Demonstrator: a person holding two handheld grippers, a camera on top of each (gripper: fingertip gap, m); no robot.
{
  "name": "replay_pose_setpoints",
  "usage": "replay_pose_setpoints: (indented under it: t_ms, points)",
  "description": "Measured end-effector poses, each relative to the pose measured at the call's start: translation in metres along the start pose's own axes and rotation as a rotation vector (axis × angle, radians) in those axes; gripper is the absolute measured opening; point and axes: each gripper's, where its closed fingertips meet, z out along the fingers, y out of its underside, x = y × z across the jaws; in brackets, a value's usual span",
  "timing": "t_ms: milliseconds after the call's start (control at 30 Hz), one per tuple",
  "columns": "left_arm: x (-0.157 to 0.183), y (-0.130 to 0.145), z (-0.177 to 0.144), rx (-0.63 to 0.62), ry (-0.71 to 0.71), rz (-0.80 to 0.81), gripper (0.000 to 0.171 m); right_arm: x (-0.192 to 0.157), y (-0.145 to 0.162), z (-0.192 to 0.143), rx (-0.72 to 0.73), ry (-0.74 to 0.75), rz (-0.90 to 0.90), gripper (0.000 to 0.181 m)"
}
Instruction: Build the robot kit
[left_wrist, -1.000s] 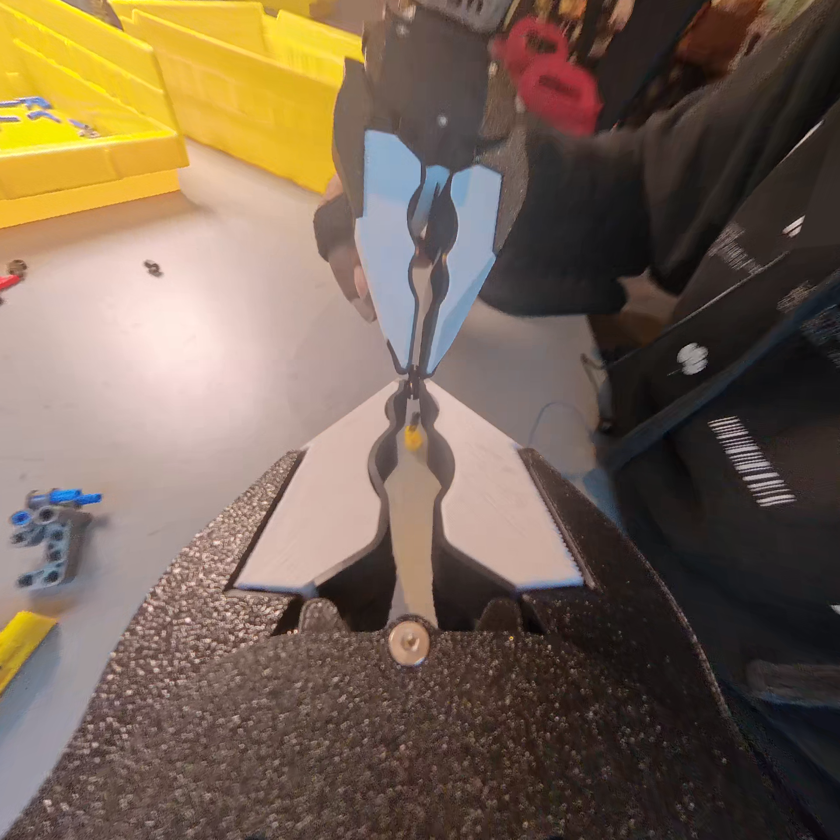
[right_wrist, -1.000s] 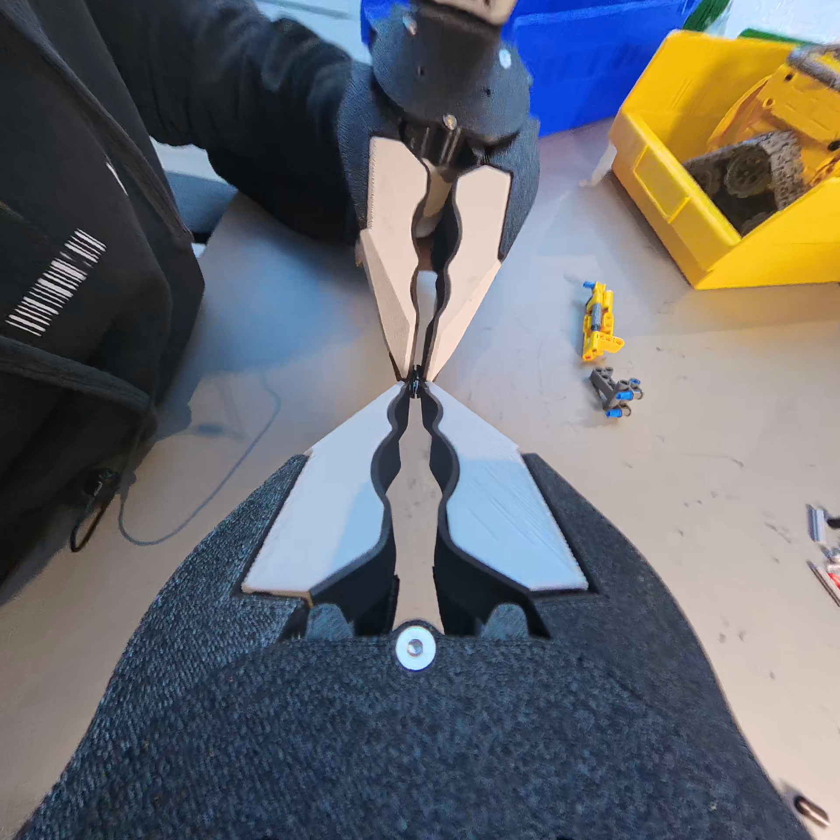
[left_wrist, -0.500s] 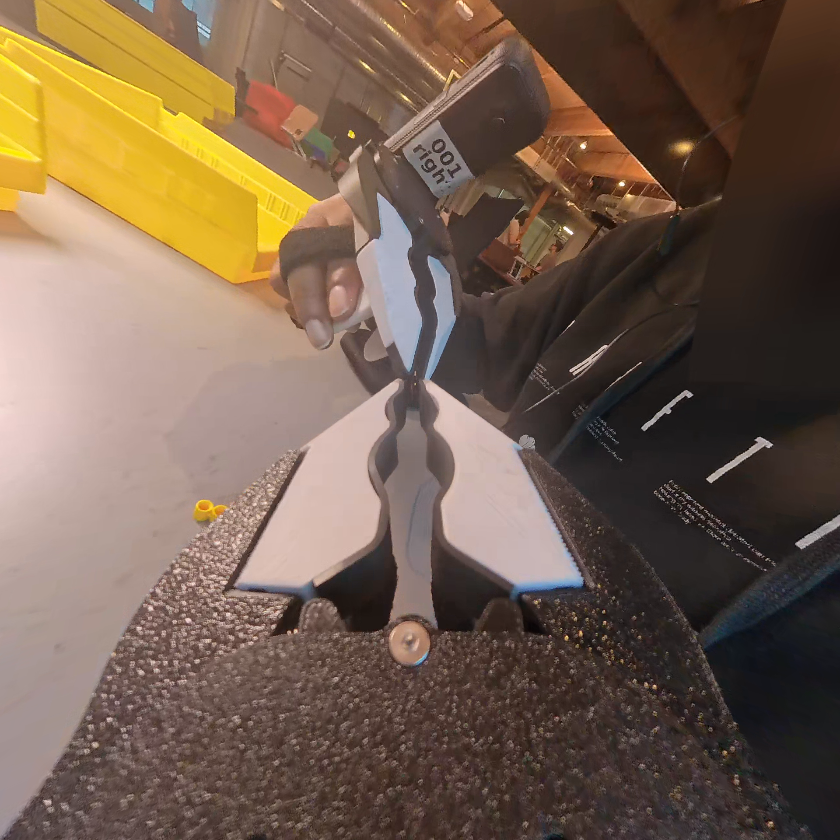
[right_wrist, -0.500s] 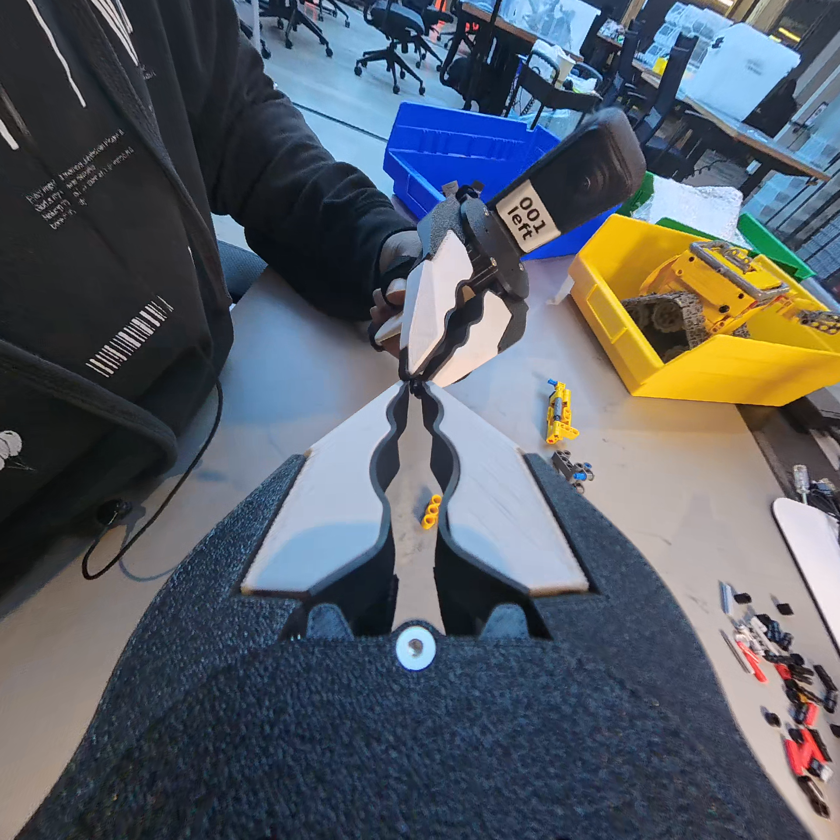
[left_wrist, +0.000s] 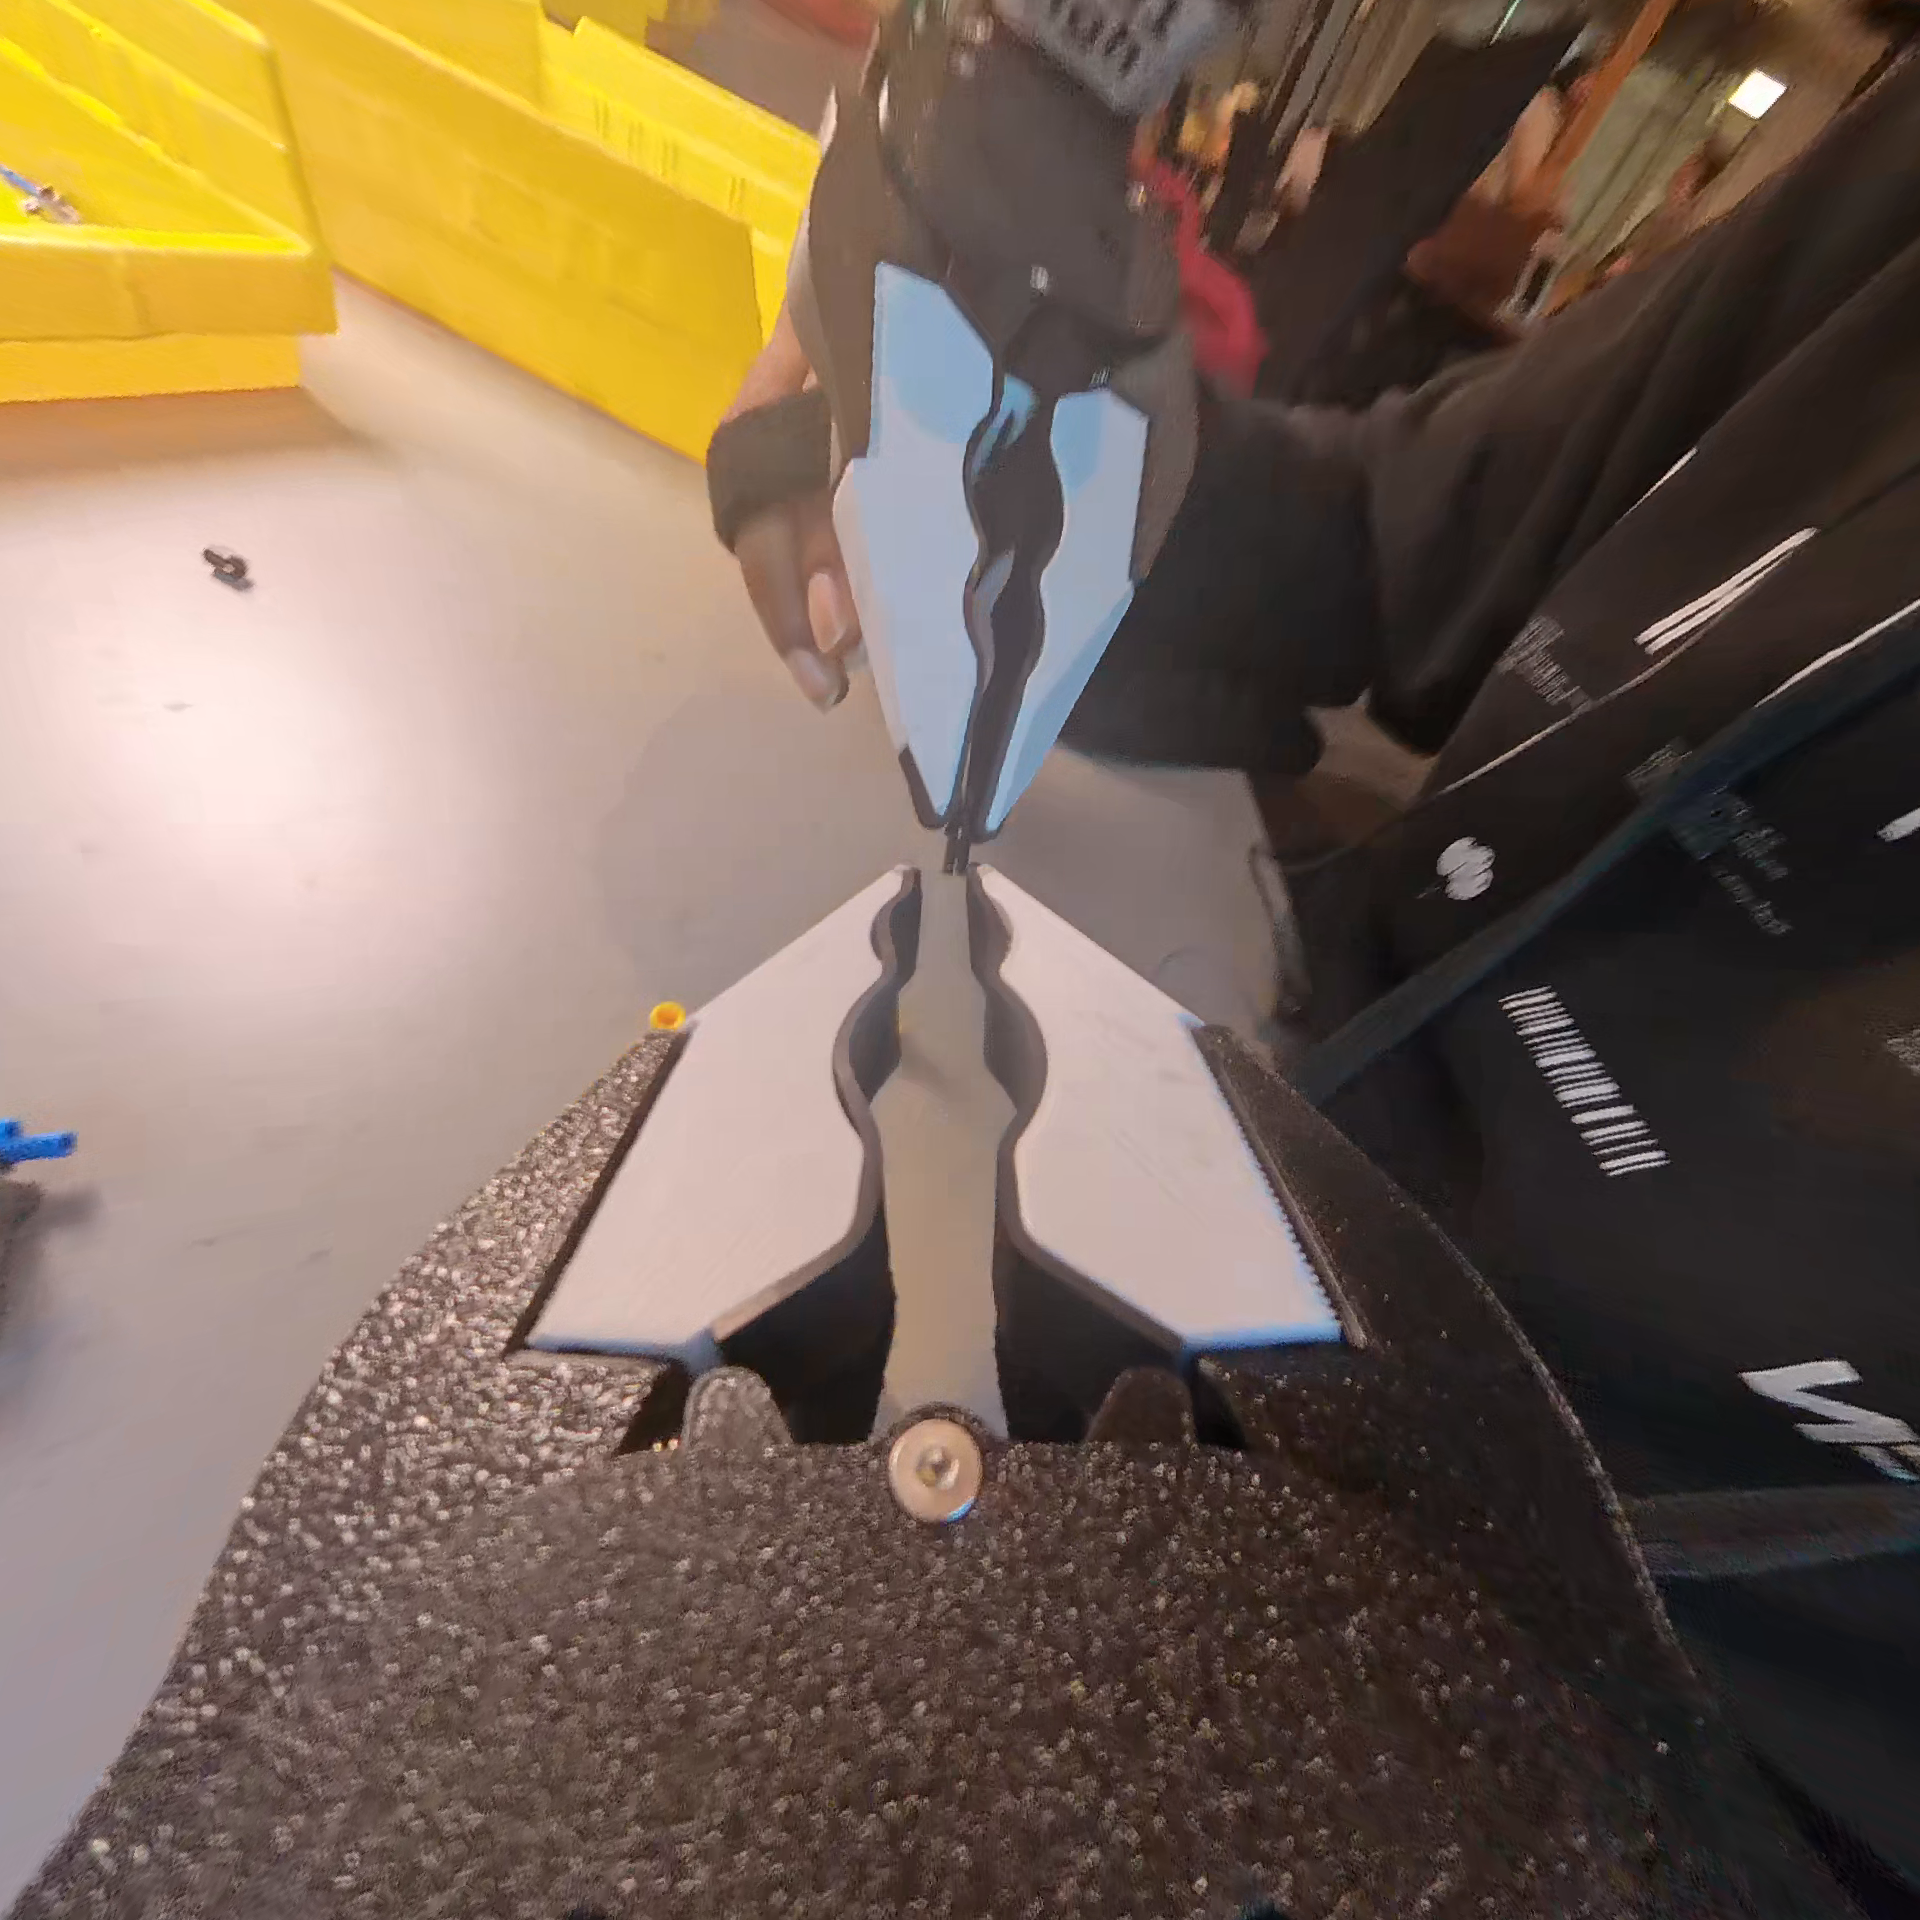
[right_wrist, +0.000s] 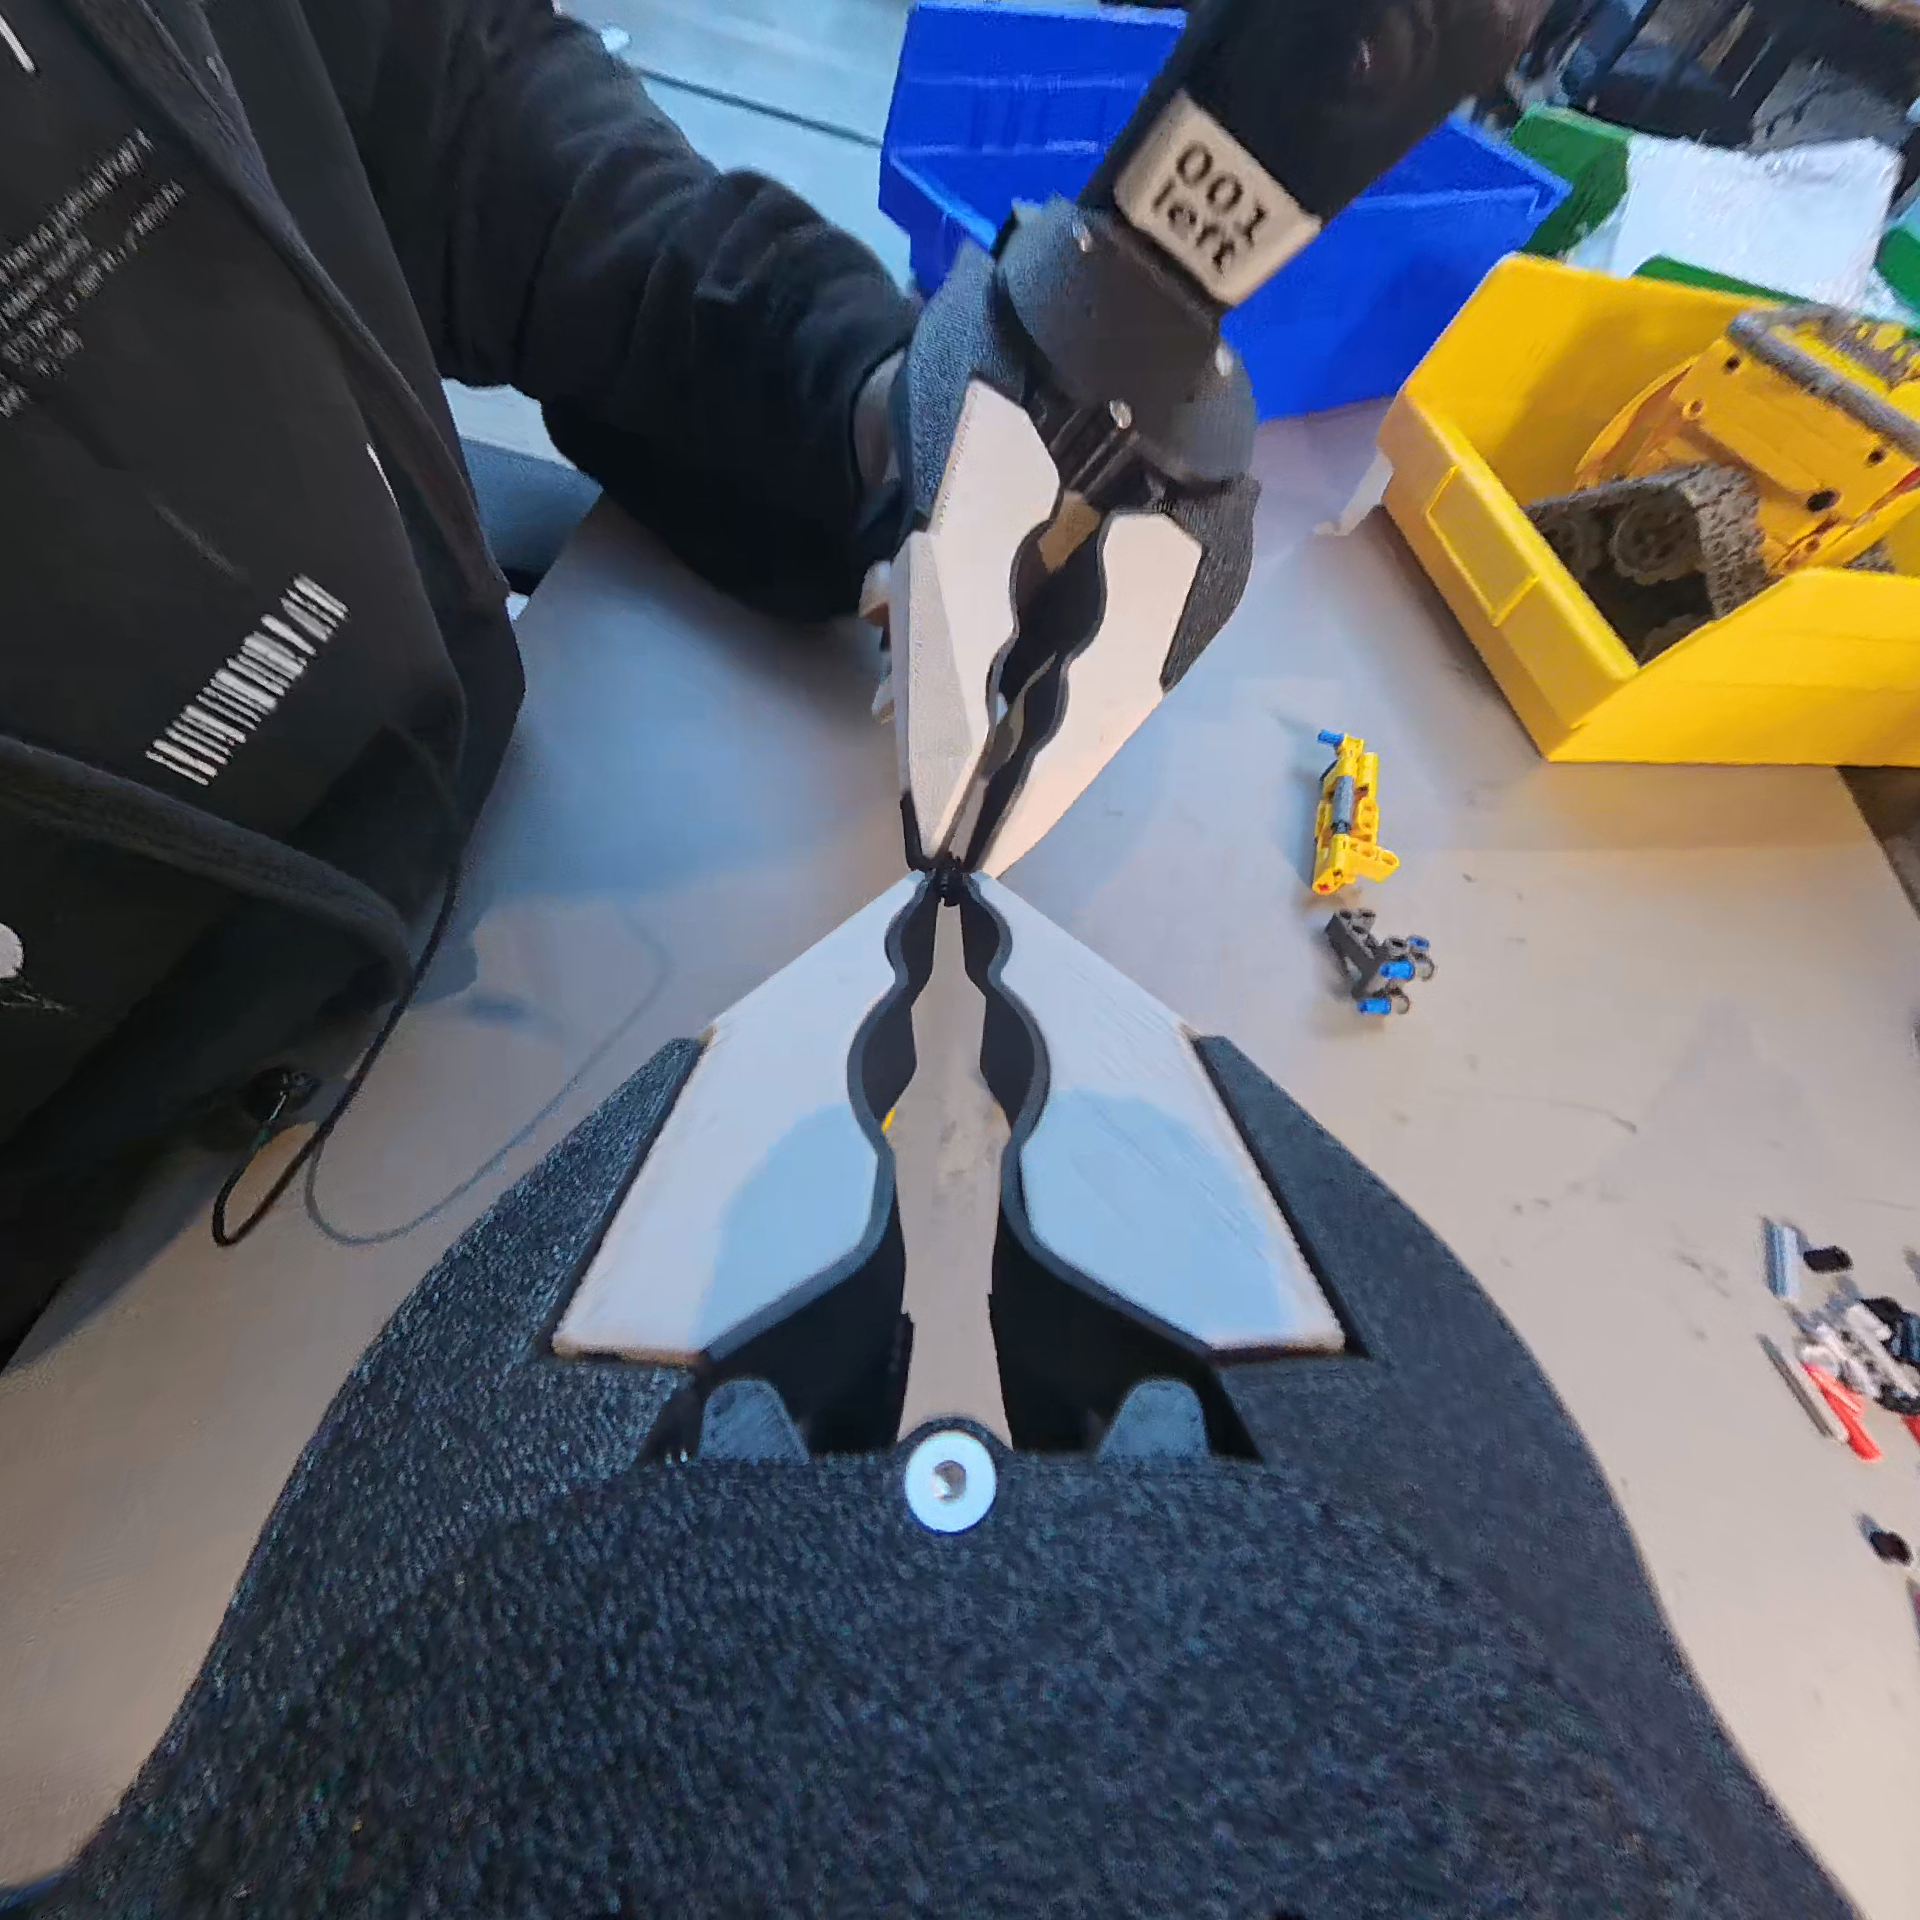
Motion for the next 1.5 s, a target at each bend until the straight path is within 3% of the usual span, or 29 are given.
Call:
replay_pose_setpoints:
  t_ms: [233, 400, 1067, 1267, 1500]
  points:
    - [-0.02, 0.055, 0.015, -0.341, -0.18, 0.17, 0.013, -0.032, 0.057, 0.004, -0.285, -0.19, 0.075, 0.004]
    - [-0.019, 0.071, 0.025, -0.434, -0.191, 0.208, 0.018, -0.035, 0.073, 0.013, -0.362, -0.196, 0.064, 0.004]
    - [-0.008, 0.07, 0.033, -0.423, -0.155, 0.225, 0.018, -0.005, 0.083, 0.009, -0.383, -0.067, 0.064, 0.004]
    - [-0.019, 0.071, 0.028, -0.423, -0.197, 0.207, 0.019, -0.015, 0.081, 0.0, -0.382, -0.119, 0.091, 0.004]
    - [-0.017, 0.074, 0.035, -0.453, -0.194, 0.244, 0.019, -0.025, 0.083, 0.011, -0.395, -0.164, 0.078, 0.004]
